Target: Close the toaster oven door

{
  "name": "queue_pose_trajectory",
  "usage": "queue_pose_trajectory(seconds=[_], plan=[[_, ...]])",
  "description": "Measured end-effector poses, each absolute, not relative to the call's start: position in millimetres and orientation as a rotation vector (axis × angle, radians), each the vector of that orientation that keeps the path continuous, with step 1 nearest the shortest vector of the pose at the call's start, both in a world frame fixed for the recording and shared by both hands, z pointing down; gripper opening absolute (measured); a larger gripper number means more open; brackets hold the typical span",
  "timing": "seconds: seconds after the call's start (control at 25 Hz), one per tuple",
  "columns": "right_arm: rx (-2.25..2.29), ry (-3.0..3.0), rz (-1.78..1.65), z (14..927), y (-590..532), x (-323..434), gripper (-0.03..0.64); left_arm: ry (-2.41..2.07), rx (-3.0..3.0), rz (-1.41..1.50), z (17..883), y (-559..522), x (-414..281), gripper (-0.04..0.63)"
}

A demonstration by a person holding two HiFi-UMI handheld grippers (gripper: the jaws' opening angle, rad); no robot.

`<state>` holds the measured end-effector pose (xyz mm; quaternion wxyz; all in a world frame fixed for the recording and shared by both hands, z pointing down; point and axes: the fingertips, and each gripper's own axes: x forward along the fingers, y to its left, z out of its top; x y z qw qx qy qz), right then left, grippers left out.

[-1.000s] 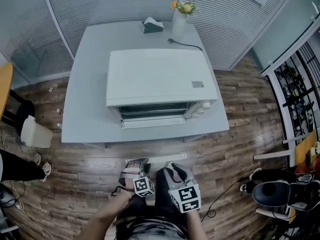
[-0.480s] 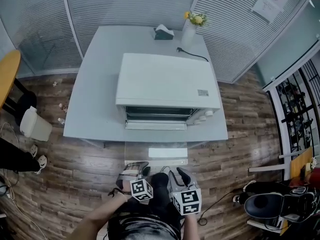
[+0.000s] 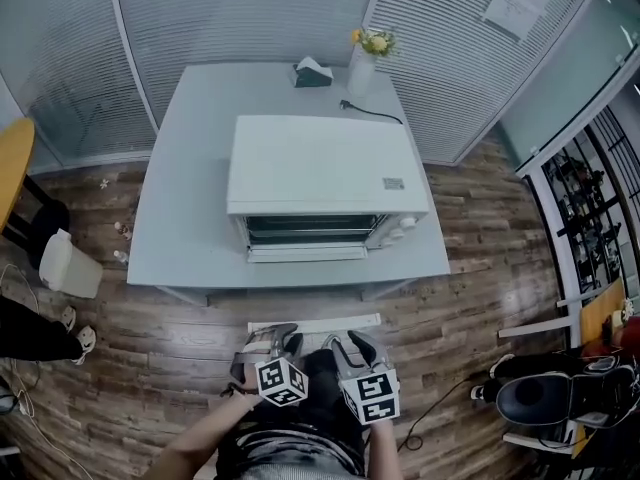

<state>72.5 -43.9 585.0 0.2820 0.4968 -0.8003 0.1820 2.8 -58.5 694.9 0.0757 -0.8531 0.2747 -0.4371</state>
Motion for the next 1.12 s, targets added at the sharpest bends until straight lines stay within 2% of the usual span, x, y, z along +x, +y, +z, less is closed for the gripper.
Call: queue_pose_trajectory(seconds=[0.68,1.12], plan=[[1.354,-2.154,0.417,573.6,-47.3,74.3,0.126,0.817,-2.659,-1.247,622.7,-82.8,-0.1,0.091],[1.133,-1.997,0.109,585.5,-67.3,63.3,0.126,0.800,-2.665,-1.197,589.6,-104.8,0.0,0.084]])
